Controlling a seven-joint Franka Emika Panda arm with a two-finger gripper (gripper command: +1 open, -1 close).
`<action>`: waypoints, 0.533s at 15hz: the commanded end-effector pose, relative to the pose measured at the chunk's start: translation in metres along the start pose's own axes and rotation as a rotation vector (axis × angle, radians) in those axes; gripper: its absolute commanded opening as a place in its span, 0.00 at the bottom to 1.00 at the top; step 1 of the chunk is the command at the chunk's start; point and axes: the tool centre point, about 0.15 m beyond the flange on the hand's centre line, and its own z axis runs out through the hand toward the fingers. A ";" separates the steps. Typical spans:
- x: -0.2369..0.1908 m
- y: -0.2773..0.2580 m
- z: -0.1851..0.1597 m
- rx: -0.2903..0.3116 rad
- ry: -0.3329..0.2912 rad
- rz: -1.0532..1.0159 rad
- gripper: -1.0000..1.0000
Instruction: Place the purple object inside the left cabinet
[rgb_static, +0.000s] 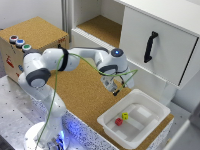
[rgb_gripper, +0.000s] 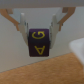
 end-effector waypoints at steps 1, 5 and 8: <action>-0.017 -0.103 -0.003 0.021 0.040 -0.104 0.00; -0.035 -0.178 -0.001 0.108 0.030 -0.205 0.00; -0.040 -0.221 0.004 0.177 0.042 -0.290 0.00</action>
